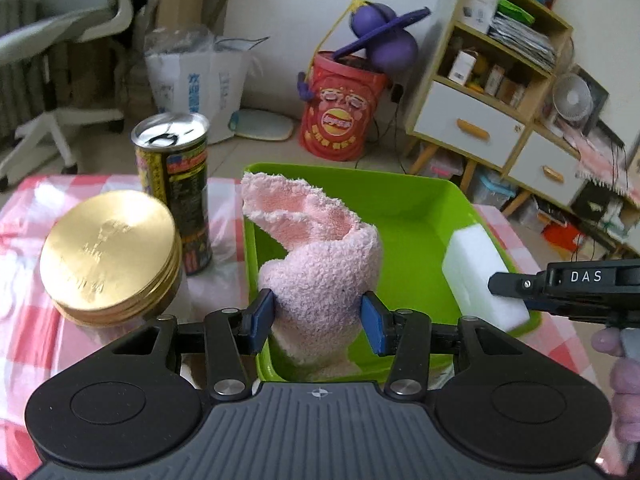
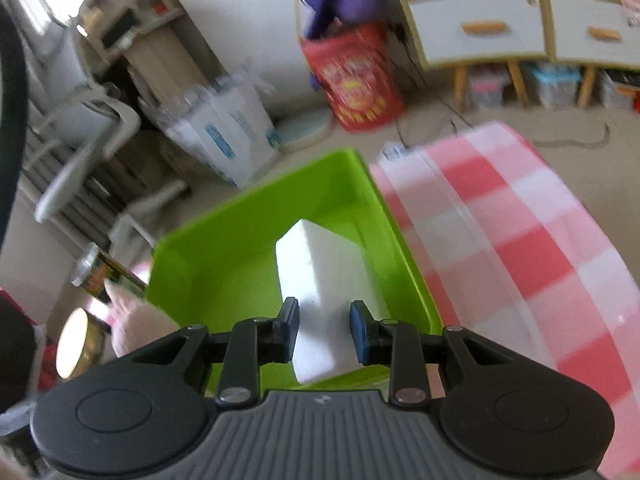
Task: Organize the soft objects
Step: 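Carry sock and foam block into the green bin and open both grippers, then withdraw both grippers from the bin back to the toy pile, then grasp the plush hamburger with the left gripper while the right grasps the snowman plush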
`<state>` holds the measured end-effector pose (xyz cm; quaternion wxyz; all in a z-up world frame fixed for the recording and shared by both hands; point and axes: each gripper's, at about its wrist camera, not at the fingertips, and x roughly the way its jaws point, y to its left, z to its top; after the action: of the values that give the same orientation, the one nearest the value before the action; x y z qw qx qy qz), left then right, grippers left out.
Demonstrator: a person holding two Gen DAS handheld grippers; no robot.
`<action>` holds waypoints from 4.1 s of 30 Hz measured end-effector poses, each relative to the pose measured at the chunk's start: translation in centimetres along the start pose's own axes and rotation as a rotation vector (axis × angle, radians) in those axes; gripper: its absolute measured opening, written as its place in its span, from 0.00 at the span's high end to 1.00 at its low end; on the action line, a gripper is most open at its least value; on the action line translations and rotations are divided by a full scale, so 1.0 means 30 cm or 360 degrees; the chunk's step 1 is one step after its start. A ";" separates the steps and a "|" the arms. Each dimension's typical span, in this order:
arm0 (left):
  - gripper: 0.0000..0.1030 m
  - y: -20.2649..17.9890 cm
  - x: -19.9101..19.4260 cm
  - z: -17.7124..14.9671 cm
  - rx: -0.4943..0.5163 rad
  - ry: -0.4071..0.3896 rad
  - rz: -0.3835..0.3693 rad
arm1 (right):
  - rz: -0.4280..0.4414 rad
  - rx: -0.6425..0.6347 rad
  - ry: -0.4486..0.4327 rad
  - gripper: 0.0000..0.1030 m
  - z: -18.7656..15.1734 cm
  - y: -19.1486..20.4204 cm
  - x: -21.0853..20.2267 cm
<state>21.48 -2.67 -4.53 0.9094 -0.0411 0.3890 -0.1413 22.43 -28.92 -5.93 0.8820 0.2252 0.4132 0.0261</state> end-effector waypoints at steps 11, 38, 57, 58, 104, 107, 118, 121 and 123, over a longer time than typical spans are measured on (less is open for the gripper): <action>0.49 -0.002 0.006 -0.005 0.0039 0.0004 -0.0028 | 0.0000 0.0026 0.0086 0.95 -0.036 -0.011 -0.020; 0.07 -0.016 -0.428 -0.124 0.0016 -0.0053 0.0017 | 0.0039 0.0059 0.0016 0.44 -0.171 -0.002 -0.432; 0.05 0.056 -0.494 -0.362 -0.0052 0.0276 0.0107 | 0.0023 0.0037 0.0357 0.38 -0.448 0.051 -0.449; 0.05 0.062 -0.493 -0.365 -0.0056 0.0277 0.0105 | 0.0024 0.0027 0.0372 0.38 -0.455 0.056 -0.444; 0.44 0.176 -0.399 -0.432 -0.0233 0.0290 -0.0109 | 0.0250 0.0354 0.0579 0.57 -0.617 0.177 -0.150; 0.45 0.178 -0.406 -0.427 -0.0237 0.0281 -0.0108 | 0.0244 0.0304 0.0574 0.61 -0.616 0.194 -0.158; 0.48 0.186 -0.455 -0.409 -0.0255 0.0212 -0.0135 | 0.0277 0.0267 0.0569 0.64 -0.593 0.184 -0.204; 0.48 0.191 -0.469 -0.403 -0.0273 0.0187 -0.0147 | 0.0289 0.0279 0.0556 0.64 -0.582 0.158 -0.226; 0.49 0.193 -0.476 -0.399 -0.0281 0.0172 -0.0149 | 0.0297 0.0296 0.0544 0.64 -0.573 0.134 -0.242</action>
<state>4.77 7.41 -3.97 0.8723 -0.1316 0.4461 -0.1509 5.48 -20.53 -8.60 0.7681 0.3354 0.5348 0.1073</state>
